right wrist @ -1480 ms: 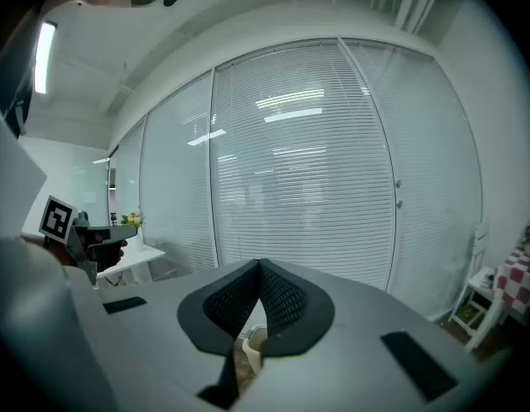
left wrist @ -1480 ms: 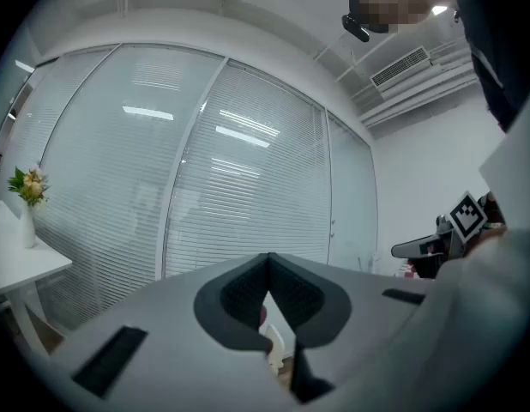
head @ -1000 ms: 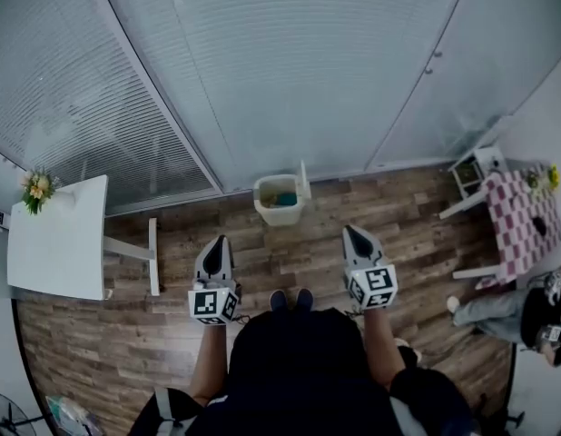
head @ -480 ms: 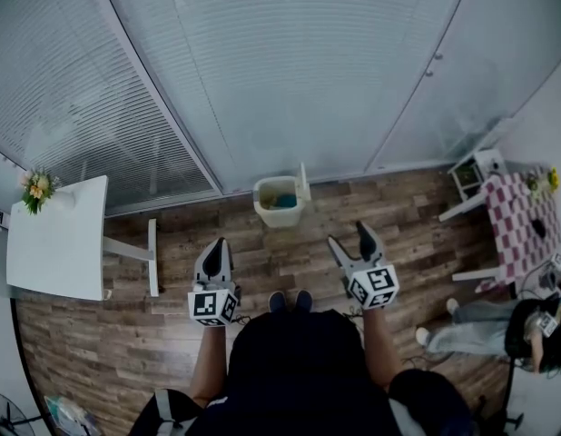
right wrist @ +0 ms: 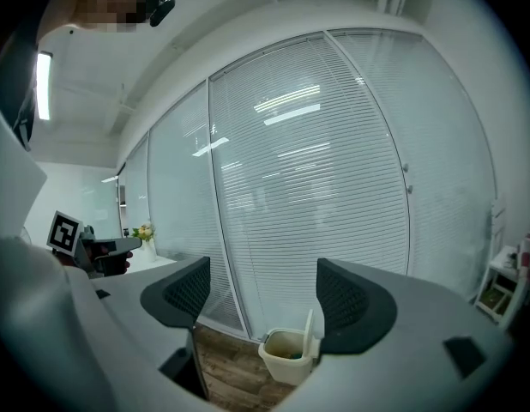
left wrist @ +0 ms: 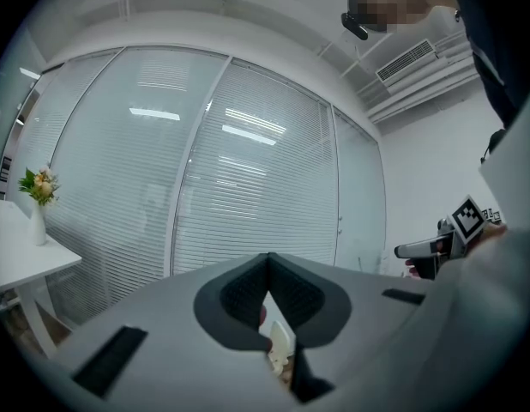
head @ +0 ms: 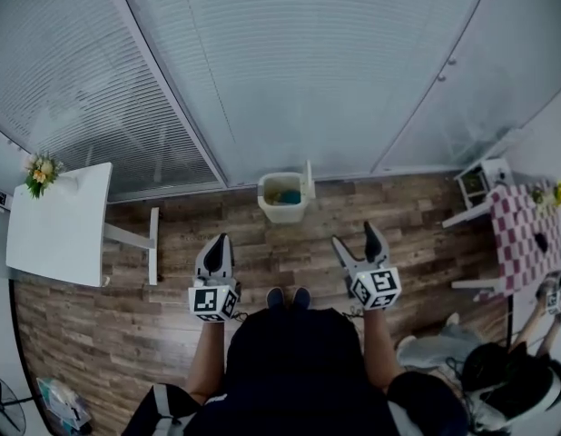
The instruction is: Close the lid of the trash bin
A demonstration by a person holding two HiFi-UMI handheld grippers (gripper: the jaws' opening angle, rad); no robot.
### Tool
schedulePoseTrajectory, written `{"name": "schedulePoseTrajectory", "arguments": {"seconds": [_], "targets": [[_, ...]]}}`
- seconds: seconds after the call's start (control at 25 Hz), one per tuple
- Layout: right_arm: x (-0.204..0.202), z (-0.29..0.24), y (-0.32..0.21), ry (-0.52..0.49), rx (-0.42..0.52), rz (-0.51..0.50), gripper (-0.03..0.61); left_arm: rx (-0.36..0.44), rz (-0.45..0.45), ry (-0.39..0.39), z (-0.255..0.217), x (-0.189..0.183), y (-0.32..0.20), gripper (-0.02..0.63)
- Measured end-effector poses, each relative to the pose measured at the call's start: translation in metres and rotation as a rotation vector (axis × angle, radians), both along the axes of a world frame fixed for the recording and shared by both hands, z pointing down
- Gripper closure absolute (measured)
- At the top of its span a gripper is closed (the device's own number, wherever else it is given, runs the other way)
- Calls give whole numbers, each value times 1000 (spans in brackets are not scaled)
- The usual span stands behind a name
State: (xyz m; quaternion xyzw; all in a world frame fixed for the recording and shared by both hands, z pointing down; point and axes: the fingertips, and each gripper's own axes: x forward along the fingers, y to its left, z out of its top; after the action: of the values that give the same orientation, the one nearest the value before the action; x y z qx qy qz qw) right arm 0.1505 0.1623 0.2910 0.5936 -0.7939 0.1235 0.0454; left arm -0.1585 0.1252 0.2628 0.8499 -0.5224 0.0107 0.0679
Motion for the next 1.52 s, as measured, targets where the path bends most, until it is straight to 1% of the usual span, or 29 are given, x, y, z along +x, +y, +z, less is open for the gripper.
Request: {"name": "schedulePoseTrajectory", "arguments": {"seconds": [0.24, 0.36, 0.52, 0.84, 0.96, 1.12, 1.32, 1.44, 1.52], "targets": [[12, 13, -11, -7, -23, -28, 227, -14, -23, -16, 9, 11, 1, 607], [16, 27, -21, -17, -43, -48, 227, -6, -34, -31, 10, 17, 1, 607], [26, 44, -41, -15, -73, -45, 227, -3, -34, -45, 12, 27, -3, 607], [16, 74, -81, -8, -108, -89, 227, -47, -54, -44, 36, 29, -5, 607], [10, 93, -102, -3, -129, -90, 227, -56, -45, -47, 49, 29, -19, 607], [0, 123, -128, -1, -179, -98, 227, -73, -40, -52, 67, 25, -39, 607], [-15, 173, -176, 0, -225, -93, 227, -112, -22, -67, 103, 11, -80, 607], [-12, 200, -198, 6, -257, -84, 227, -134, -21, -77, 121, 8, -98, 607], [-7, 220, -211, 5, -282, -79, 227, -158, -14, -88, 135, 13, -113, 607]]}}
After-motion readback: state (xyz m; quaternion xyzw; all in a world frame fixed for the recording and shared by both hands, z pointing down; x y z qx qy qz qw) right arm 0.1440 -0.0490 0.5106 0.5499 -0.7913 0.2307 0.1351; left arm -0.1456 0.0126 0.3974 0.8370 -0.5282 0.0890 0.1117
